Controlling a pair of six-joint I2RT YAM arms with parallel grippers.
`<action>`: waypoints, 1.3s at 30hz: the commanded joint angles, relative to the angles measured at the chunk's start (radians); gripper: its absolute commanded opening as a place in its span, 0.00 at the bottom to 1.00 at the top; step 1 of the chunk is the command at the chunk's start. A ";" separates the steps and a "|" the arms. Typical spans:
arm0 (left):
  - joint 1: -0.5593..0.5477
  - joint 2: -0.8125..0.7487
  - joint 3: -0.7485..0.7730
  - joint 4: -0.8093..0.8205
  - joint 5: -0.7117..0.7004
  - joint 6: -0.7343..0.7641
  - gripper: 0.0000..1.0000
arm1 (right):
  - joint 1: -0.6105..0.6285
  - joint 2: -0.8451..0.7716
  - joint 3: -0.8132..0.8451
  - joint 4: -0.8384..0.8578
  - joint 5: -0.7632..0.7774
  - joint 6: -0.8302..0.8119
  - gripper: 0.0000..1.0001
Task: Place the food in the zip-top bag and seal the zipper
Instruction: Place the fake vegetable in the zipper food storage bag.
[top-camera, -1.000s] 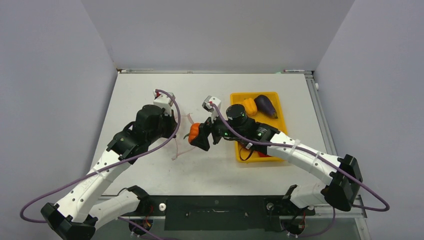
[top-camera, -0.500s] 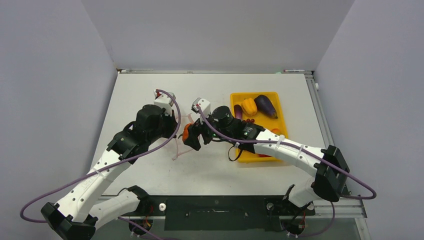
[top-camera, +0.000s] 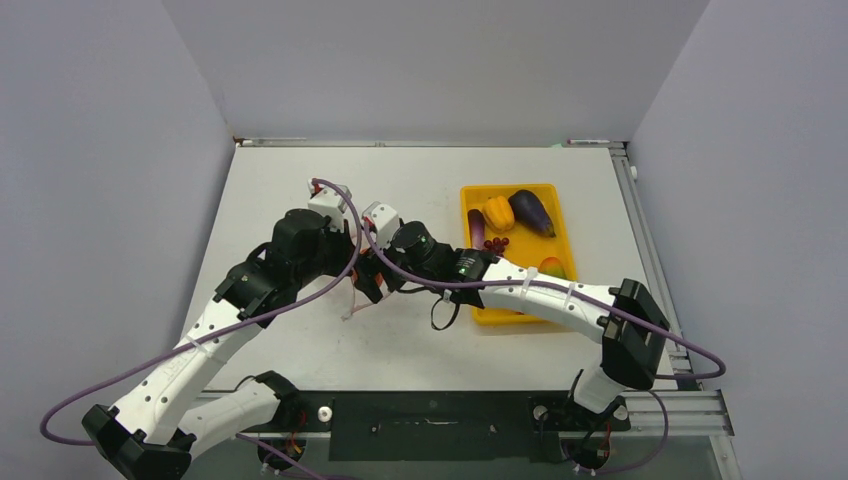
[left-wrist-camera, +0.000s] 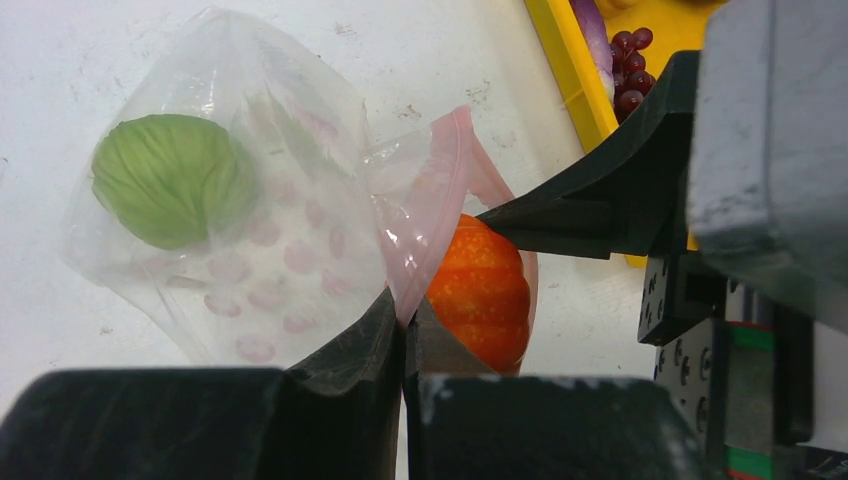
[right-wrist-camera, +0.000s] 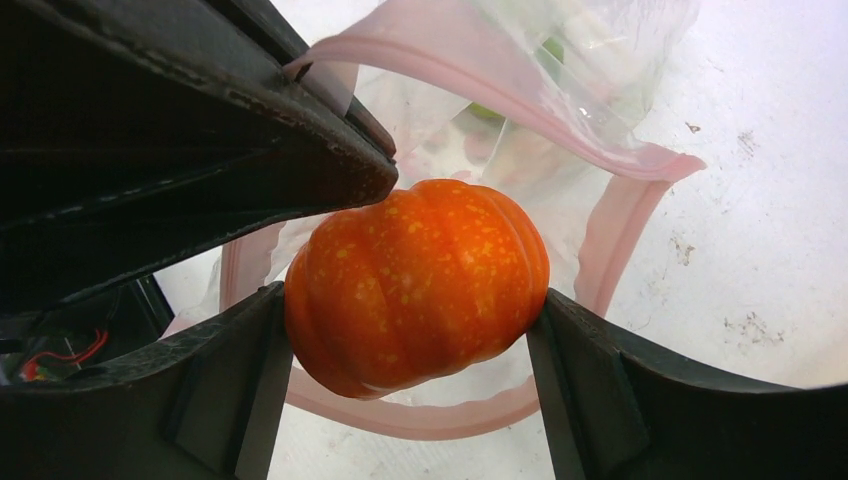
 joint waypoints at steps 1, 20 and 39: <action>0.004 0.000 0.009 0.052 0.011 0.009 0.00 | 0.018 0.005 0.050 0.019 0.076 -0.003 0.77; 0.004 0.004 0.007 0.052 0.006 0.008 0.00 | 0.020 -0.102 0.015 0.017 0.145 0.030 0.93; 0.004 0.006 0.008 0.051 0.005 0.005 0.00 | -0.002 -0.177 -0.090 -0.031 0.304 0.185 0.86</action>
